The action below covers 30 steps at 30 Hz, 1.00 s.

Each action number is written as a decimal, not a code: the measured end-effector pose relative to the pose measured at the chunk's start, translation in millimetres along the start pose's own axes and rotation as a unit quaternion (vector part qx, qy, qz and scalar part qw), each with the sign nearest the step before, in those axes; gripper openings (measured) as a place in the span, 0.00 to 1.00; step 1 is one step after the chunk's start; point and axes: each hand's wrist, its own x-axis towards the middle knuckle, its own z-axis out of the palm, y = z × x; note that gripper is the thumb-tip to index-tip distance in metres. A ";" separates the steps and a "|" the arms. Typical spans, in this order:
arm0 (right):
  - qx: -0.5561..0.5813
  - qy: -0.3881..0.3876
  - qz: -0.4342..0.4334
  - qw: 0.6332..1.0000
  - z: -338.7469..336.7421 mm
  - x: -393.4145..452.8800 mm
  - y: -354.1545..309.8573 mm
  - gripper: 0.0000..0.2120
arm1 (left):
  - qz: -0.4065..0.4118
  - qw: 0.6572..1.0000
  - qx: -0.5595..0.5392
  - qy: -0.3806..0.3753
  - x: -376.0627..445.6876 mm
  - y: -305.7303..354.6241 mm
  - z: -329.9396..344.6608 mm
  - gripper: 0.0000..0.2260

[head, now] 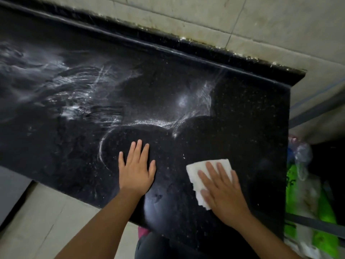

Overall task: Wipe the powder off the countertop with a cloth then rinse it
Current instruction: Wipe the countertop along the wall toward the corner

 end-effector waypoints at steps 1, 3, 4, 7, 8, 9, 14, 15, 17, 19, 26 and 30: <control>-0.006 0.004 0.018 1.000 -10.4 3.1 17.5 0.26 | 0.015 1.000 0.008 0.009 5.1 -2.7 -2.1 0.34; -0.040 -0.001 0.065 0.997 -36.0 24.1 51.4 0.33 | 0.058 0.996 0.046 0.047 16.1 -8.3 -5.0 0.25; -0.040 -0.001 0.083 0.996 -45.8 40.6 67.4 0.39 | 0.068 0.994 0.059 0.067 21.4 -11.0 -4.8 0.22; -0.012 0.022 0.124 0.992 -72.5 100.9 87.2 0.43 | 0.062 0.994 0.056 0.066 27.9 -13.4 -0.3 0.23; -0.013 0.025 0.126 0.992 -80.0 122.6 84.3 0.38 | 0.057 0.995 0.052 0.068 27.9 -14.6 3.9 0.24; -0.010 0.021 0.126 0.992 -86.0 142.9 77.8 0.32 | 0.053 0.995 0.050 0.062 27.4 -15.7 6.4 0.24; -0.011 0.035 0.054 0.998 -97.4 217.9 -1.7 0.26 | 0.052 0.994 0.072 0.071 32.3 -19.1 10.0 0.24; -0.012 0.033 0.024 0.999 -95.9 220.7 -21.1 0.26 | 0.049 0.994 0.076 0.065 33.1 -19.4 10.3 0.24; -0.019 0.024 -0.045 0.999 -83.3 210.7 -45.7 0.26 | 0.041 0.995 0.076 0.050 32.5 -19.5 10.1 0.25; -0.061 0.046 -0.127 0.989 -67.6 177.7 -49.3 0.28 | 0.033 0.996 0.072 0.032 31.5 -20.2 8.9 0.28; -0.074 0.046 -0.073 0.994 -59.4 123.0 67.8 0.27 | 0.028 0.996 0.062 0.049 33.4 -19.9 9.2 0.28; 0.003 0.032 0.126 0.991 -91.4 183.2 66.4 0.27 | 0.037 0.995 0.061 0.065 34.4 -19.9 10.5 0.25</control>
